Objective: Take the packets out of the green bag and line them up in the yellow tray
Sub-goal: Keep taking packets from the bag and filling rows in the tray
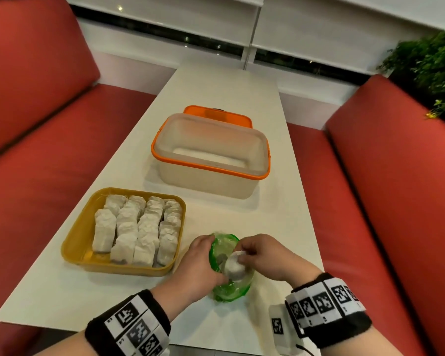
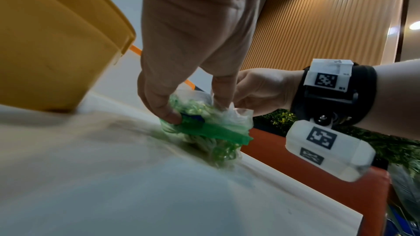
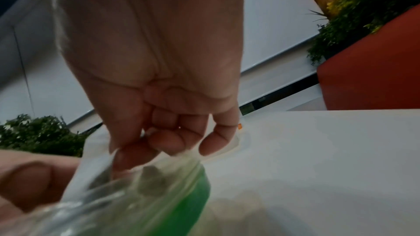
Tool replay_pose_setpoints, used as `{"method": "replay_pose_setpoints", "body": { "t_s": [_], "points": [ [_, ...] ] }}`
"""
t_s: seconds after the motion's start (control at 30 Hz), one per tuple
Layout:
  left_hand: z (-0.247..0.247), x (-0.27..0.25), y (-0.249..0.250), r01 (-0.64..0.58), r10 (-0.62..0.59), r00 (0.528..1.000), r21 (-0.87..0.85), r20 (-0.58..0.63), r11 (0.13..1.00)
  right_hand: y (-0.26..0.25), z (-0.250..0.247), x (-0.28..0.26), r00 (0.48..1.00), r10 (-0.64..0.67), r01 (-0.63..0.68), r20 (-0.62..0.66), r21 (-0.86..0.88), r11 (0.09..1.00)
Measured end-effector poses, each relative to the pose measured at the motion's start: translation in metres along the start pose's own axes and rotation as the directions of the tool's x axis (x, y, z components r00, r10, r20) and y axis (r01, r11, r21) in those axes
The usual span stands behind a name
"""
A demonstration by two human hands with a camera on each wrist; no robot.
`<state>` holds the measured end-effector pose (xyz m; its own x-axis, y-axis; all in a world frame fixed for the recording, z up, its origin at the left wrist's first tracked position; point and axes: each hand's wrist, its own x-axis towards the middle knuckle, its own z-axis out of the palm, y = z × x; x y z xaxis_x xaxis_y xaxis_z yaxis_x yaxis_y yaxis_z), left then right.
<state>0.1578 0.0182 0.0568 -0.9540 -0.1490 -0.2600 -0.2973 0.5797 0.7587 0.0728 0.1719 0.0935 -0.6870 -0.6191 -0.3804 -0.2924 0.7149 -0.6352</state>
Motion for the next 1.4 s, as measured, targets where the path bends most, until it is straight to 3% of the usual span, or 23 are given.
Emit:
{"method": "replay_pose_setpoints", "body": {
  "t_s": [0.13,0.3,0.4,0.47,0.6,0.77,1.0,1.1,1.2,1.3,1.4],
  "points": [
    [0.003,0.0,-0.001,-0.021,0.021,1.0,-0.013,0.01,1.0,-0.004,0.011,0.01,0.994,0.037,-0.008,0.1,-0.277,0.961],
    [0.003,0.002,-0.002,-0.04,0.04,0.999,-0.004,-0.005,0.999,-0.004,0.021,0.011,0.999,-0.041,0.024,-0.034,-0.409,0.912],
    [0.002,0.001,-0.001,-0.044,0.044,0.999,0.004,-0.004,0.999,0.002,0.023,0.008,0.994,-0.104,0.08,-0.027,-0.458,0.885],
    [0.002,0.002,0.0,-0.043,0.043,0.999,0.019,0.004,0.999,0.006,0.024,0.006,0.991,-0.117,0.087,-0.059,-0.368,0.926],
    [0.003,0.004,-0.001,-0.03,0.03,0.999,0.031,0.025,0.999,0.011,0.015,0.001,0.987,-0.038,0.038,-0.156,-0.008,0.999],
    [0.003,0.004,0.001,-0.029,0.028,0.999,0.032,0.041,0.999,0.015,0.001,-0.002,0.986,0.015,0.014,-0.166,0.17,0.985],
    [0.004,0.005,0.0,-0.045,0.045,0.999,0.02,0.025,0.999,0.021,-0.002,-0.002,0.995,0.037,-0.015,-0.091,0.231,0.973],
    [0.001,-0.001,0.004,-0.057,0.056,0.998,0.08,0.018,0.995,0.018,0.001,-0.004,0.982,0.067,0.016,-0.179,0.428,0.904],
    [-0.002,-0.009,0.01,-0.167,0.177,0.983,0.147,-0.054,0.975,0.014,-0.001,-0.004,0.954,0.132,0.05,-0.268,0.579,0.814],
    [-0.005,-0.014,0.016,-0.338,0.349,0.921,0.091,-0.175,0.937,0.008,-0.004,-0.006,0.961,0.141,0.071,-0.237,0.706,0.705],
    [-0.009,-0.014,0.019,-0.435,0.429,0.867,0.032,-0.256,0.9,0.0,-0.006,-0.011,0.973,0.126,0.065,-0.192,0.756,0.651]
  ]
}}
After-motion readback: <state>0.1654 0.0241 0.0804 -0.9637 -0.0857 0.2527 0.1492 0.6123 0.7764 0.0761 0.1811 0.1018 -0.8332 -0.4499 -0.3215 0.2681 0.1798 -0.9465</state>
